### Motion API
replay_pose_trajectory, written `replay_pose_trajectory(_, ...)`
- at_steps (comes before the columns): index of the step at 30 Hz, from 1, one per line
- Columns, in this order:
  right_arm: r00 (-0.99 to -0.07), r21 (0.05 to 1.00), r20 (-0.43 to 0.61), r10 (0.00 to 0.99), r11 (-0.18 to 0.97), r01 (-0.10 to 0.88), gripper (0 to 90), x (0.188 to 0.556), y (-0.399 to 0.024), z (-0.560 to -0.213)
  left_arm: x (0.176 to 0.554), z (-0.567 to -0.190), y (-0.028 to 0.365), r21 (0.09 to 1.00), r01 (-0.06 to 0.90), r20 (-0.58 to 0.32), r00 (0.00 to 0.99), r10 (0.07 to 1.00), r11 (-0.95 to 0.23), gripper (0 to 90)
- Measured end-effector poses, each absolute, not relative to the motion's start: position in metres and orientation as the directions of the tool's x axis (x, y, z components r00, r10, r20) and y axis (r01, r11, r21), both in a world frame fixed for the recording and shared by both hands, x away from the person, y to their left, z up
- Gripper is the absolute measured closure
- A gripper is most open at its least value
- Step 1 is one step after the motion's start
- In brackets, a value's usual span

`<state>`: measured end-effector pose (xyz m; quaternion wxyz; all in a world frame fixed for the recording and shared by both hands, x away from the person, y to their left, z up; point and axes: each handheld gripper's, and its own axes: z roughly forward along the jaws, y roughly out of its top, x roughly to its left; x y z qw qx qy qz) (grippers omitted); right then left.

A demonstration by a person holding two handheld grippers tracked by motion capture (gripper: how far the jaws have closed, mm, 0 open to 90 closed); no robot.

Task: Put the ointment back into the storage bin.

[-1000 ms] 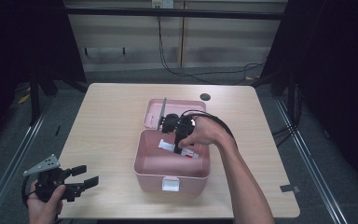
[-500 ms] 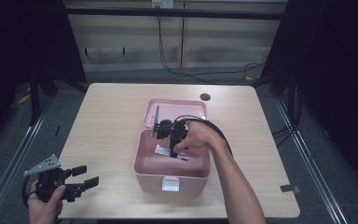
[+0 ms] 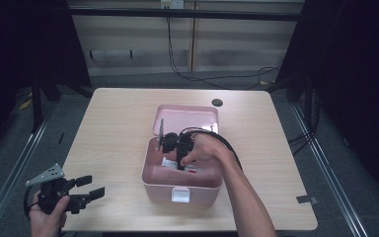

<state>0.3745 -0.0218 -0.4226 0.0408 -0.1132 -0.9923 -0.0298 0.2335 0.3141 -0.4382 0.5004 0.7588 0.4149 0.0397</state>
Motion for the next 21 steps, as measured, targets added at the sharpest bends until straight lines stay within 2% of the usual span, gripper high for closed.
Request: replay_pose_trajectory(21, -0.981, 0.088, 0.024, 0.192, 0.977, 0.193, 71.5, 0.369, -0.016, -0.439, 0.233, -0.439, 0.314, 0.790, 0.592, -0.355, 0.655, 0.667, -0.160, 19.6)
